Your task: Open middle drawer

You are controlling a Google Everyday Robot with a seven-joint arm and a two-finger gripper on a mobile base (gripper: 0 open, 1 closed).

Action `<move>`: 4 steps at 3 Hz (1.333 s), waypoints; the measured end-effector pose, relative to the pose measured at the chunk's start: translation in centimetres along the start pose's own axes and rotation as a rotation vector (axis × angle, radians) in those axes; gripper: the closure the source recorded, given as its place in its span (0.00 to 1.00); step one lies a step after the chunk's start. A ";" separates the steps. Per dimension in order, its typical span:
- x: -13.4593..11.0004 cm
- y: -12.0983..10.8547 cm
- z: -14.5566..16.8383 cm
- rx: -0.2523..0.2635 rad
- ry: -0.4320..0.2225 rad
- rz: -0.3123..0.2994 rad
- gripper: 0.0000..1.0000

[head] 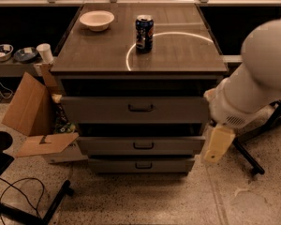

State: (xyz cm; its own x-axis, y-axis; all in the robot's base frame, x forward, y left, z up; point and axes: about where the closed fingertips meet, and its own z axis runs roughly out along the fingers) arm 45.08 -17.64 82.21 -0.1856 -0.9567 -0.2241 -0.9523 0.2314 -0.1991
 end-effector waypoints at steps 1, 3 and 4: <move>0.2 0.7 6.8 0.008 0.012 0.011 0.00; 0.4 0.0 12.3 0.039 0.005 0.025 0.00; 0.7 -0.4 15.7 0.010 0.041 0.021 0.00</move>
Offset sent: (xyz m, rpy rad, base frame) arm 0.0505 0.0223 -0.1846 -0.0010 -0.0409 -0.0583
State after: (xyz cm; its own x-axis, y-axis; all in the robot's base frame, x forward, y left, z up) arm 49.16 -15.59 67.18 -0.2159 -0.9579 -0.1891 -0.9455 0.2534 -0.2046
